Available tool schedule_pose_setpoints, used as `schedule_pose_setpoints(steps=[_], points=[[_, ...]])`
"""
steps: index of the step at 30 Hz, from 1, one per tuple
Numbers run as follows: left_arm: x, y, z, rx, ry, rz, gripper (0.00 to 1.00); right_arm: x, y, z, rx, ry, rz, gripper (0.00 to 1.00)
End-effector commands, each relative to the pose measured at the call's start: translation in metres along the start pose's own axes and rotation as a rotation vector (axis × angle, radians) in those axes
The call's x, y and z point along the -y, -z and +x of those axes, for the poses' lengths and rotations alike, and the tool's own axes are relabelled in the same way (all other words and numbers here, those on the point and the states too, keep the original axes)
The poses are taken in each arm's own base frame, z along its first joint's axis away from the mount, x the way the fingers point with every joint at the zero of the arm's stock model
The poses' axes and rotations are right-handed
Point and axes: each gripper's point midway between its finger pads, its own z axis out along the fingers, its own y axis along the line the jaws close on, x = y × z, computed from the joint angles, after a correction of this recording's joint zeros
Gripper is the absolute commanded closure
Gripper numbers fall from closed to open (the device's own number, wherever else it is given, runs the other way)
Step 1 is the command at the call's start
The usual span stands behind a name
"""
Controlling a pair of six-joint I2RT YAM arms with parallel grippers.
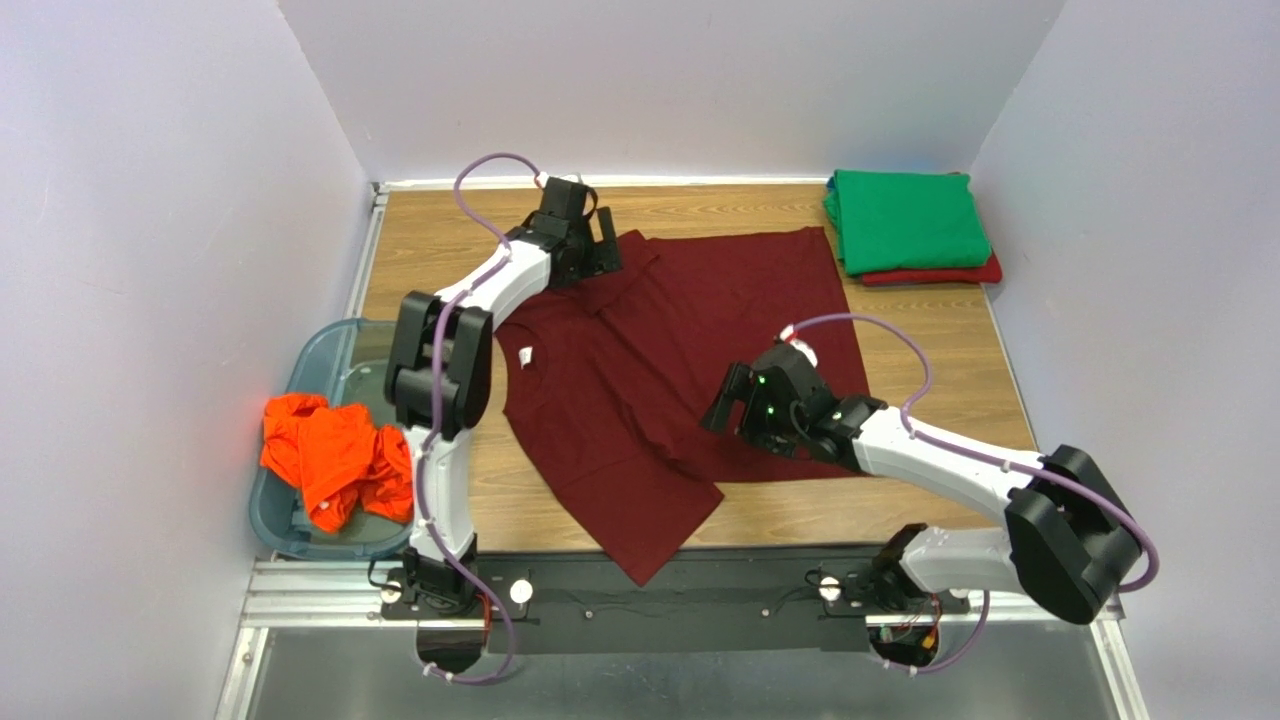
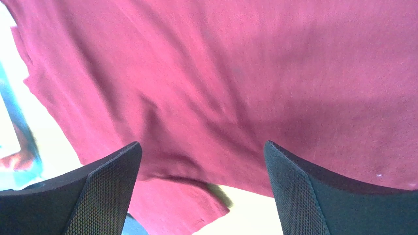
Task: Fold and stack the t-shirts
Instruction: Flatten the tshirt out
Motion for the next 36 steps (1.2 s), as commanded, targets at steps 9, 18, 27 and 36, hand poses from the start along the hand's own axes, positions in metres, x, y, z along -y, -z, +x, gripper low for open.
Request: schedule_pose_setpoints(steps=[9, 18, 27, 36], points=[[0.036, 0.127, 0.122, -0.051, 0.033, 0.132, 0.02, 0.047, 0.040, -0.104, 0.364, 0.060, 0.366, 0.00], [0.017, 0.152, 0.232, -0.251, 0.057, 0.133, 0.02, 0.082, 0.016, -0.082, 0.222, 0.030, 0.433, 0.00], [-0.024, 0.155, 0.278, -0.357, 0.105, 0.006, 0.02, 0.102, 0.009, -0.057, 0.139, 0.022, 0.460, 0.00], [-0.083, 0.176, 0.284, -0.397, 0.119, -0.305, 0.02, 0.116, 0.014, -0.041, 0.119, 0.013, 0.463, 0.00]])
